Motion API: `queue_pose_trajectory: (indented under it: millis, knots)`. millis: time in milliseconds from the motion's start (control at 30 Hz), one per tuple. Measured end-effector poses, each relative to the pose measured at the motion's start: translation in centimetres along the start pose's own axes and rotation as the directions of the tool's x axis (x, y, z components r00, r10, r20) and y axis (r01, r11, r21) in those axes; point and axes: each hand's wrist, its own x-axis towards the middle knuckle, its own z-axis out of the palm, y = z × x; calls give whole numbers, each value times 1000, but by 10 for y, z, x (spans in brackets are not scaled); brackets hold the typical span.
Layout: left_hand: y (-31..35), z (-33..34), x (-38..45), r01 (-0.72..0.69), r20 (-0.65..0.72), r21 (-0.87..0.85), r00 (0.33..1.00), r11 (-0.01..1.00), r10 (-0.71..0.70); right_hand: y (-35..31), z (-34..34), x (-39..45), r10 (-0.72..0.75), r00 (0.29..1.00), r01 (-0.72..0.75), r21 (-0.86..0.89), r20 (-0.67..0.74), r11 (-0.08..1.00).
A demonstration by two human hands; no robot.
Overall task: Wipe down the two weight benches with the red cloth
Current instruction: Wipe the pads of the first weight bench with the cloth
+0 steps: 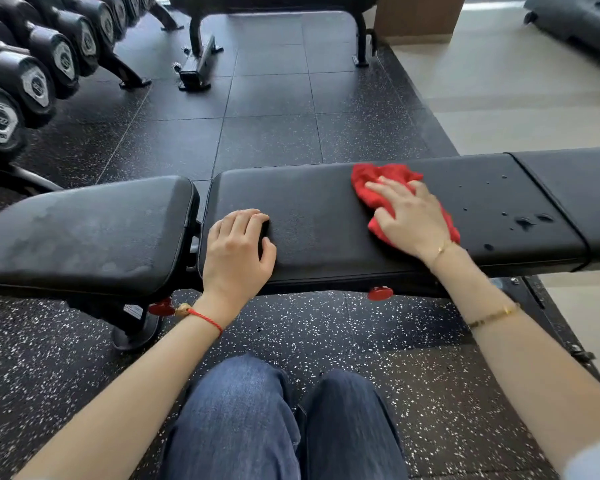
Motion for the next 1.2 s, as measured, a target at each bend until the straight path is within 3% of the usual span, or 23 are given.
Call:
queue_pose_trajectory:
  millis: [67, 133, 300, 467, 600, 733, 867, 1033, 1100, 1200]
  knots:
    - [1, 0, 0, 2, 1, 4, 1000, 1000, -2, -4, 0, 28, 106, 994, -106, 5, 28, 994]
    - [0, 0, 0, 6, 1, 0, 1000, 1000, -6, -26, 6, 44, 99, 994, -100, 7, 47, 995]
    - [0, -3, 1, 12, 9, -27, 1000, 1000, -12, -91, 21, 16, -194, 977, 192, 34, 92, 981]
    - [2, -6, 0, 13, 13, -38, 1000, 999, -13, -66, 13, -36, -307, 951, 303, 80, 46, 950]
    - [4, -7, -1, 11, 15, -37, 1000, 999, -11, -17, 3, -36, -130, 991, 131, 49, -25, 990]
    - [4, -7, 0, 19, 21, -40, 1000, 999, -19, -6, 2, -8, 54, 999, -54, 5, -11, 999]
    - [4, -8, 0, 27, 29, -37, 999, 999, -26, -20, 3, -10, 27, 999, -27, -6, 22, 1000]
    - [4, -9, -1, 18, 42, -40, 999, 999, -16, -17, 1, -51, -122, 993, 122, 37, -9, 992]
    - [3, -10, -2, 13, 58, -45, 998, 999, -11, -2, -3, -63, -92, 995, 93, 35, -36, 995]
    - [5, -12, 1, 44, 95, -70, 995, 997, -38, 31, -11, -61, 80, 994, -79, 17, -73, 997]
